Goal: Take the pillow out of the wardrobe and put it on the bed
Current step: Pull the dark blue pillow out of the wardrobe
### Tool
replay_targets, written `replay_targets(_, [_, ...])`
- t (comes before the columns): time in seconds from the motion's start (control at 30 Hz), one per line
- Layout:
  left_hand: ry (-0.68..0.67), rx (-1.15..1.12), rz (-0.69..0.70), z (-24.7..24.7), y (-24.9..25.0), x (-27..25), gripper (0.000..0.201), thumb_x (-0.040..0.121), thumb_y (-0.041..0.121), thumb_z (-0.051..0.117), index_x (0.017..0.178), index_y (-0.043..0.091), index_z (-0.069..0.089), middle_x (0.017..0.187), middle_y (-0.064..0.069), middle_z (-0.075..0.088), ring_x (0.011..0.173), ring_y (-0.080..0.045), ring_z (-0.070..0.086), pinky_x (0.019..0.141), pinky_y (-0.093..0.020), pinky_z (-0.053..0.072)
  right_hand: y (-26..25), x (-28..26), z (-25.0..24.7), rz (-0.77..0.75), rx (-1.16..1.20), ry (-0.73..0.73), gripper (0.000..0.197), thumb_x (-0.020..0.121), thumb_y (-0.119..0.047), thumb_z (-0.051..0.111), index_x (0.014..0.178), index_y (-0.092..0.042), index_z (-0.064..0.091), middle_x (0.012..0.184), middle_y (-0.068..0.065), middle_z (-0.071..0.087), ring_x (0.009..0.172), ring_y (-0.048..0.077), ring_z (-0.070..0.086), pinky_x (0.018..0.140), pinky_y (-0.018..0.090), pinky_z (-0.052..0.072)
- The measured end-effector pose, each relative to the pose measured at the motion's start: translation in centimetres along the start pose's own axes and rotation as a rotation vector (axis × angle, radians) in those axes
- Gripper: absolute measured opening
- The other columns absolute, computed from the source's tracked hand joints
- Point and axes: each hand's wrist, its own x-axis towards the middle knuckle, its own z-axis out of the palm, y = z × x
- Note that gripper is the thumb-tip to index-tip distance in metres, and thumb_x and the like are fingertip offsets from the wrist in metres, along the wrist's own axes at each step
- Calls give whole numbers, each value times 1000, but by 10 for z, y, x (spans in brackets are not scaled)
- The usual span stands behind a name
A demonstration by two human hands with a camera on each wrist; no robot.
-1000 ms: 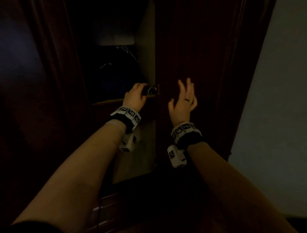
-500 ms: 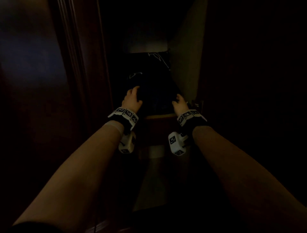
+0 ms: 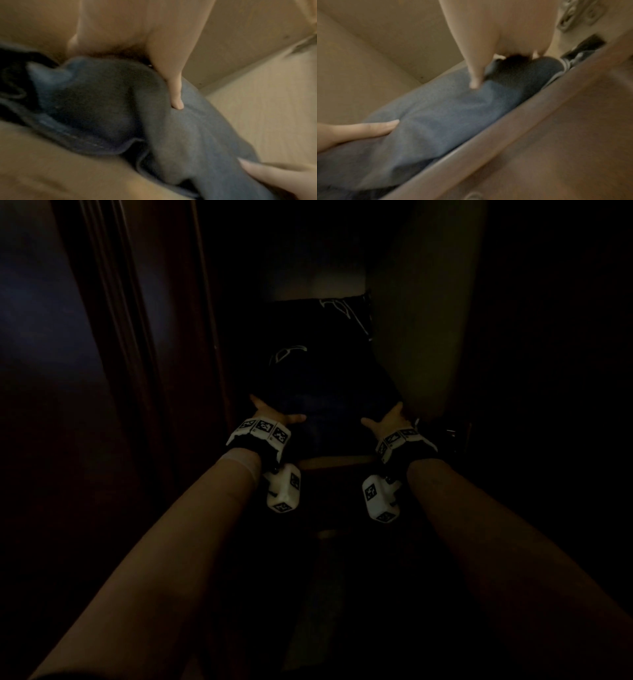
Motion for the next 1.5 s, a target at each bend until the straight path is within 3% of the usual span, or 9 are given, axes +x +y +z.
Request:
replay_targets(0.1, [-27,77,-38,2,-1,-2,118,70,36,78,149,8,-3,158,-13,15,144,-31,19,119,-45,22,-1,2,-5,-63,77,23,26,97,-23,44,99,-3,61,106,19,61,110,32,53,98,36,36])
replay_targets(0.2, [-43,133,30,6,5,-23,104,79,37,70,149,3,0,159,-13,12,145,-30,17,121,-38,18,4,-2,-10,-107,281,195,42,92,-12,38,51,-13,33,59,2,37,60,20,42,67,26,32])
replay_targets(0.63, [47,-132,276,-17,-16,-158,92,76,15,76,147,6,17,152,-11,33,137,-27,37,111,-35,33,51,-130,-39,-243,595,446,43,85,-12,42,46,-26,35,52,-5,37,54,15,38,62,26,30])
replay_targets(0.8, [-120,-198,97,-28,-31,-202,93,81,58,56,149,15,10,154,-8,29,138,-28,35,117,-38,28,88,-169,-44,-147,571,407,42,85,-14,42,45,-23,32,53,-2,35,66,21,43,65,28,29])
replay_targets(0.87, [-167,-141,-31,-31,-38,-205,88,85,67,38,151,14,9,157,-8,21,143,-28,25,121,-39,18,101,-170,-41,-68,431,309,35,83,-16,40,49,-19,42,58,4,46,73,26,49,72,30,34])
replay_targets(0.93, [-185,-165,-83,-35,-43,-204,85,85,65,42,149,14,19,156,-7,26,141,-28,29,120,-41,22,107,-169,-39,16,224,108,28,88,-16,37,78,-9,61,94,15,64,92,30,55,89,33,39])
replay_targets(1.07, [-8,-256,-109,-30,-36,-192,76,90,51,48,147,7,23,154,-13,29,139,-31,31,119,-38,24,91,-161,-51,144,119,-3,49,95,-24,32,141,-6,36,148,17,35,131,36,38,112,46,31])
replay_targets(1.3, [-5,-129,-79,-33,4,-142,78,88,46,55,145,3,25,153,-16,31,140,-31,32,116,-35,27,30,-128,-82,86,248,153,68,96,-51,25,151,-17,7,159,13,9,145,33,16,118,48,15])
replay_targets(1.5, [-49,224,20,-44,24,-108,70,86,42,60,139,1,39,147,-19,41,136,-32,38,112,-38,31,-2,-86,-83,45,277,-9,105,80,-55,60,151,-16,-7,159,15,9,145,35,18,118,48,20])
